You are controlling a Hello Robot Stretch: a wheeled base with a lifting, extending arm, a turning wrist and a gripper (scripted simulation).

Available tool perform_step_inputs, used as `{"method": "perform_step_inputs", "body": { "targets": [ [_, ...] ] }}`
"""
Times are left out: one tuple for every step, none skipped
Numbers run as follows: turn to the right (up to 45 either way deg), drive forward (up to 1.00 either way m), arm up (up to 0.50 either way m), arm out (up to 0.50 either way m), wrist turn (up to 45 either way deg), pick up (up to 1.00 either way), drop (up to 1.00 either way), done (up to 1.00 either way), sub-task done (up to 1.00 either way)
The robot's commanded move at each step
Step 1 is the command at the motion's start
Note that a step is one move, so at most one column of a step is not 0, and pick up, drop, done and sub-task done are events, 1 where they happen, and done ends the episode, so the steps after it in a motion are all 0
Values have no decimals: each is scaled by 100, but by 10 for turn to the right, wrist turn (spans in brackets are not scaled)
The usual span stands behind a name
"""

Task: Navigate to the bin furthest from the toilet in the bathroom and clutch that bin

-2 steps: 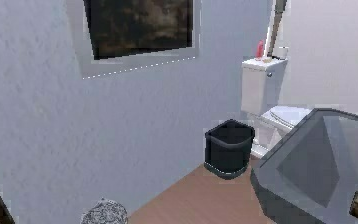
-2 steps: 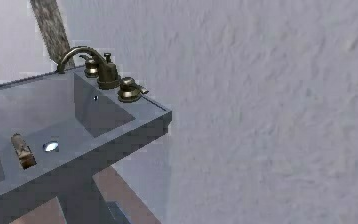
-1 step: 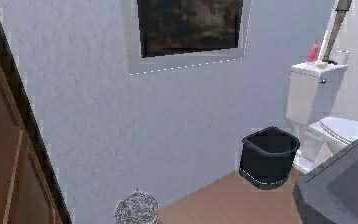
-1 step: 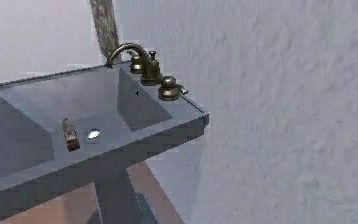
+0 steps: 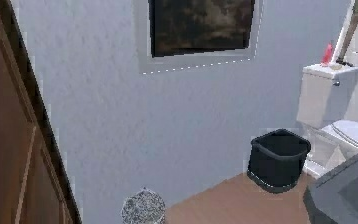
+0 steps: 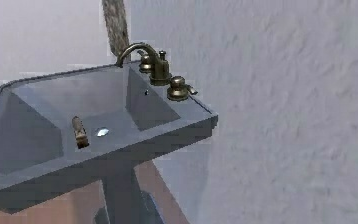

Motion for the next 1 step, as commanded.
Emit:
{"method": "perform_step_inputs", "body": {
  "targets": [
    [300, 0, 0, 0, 0, 0, 0, 0, 0]
  ]
}}
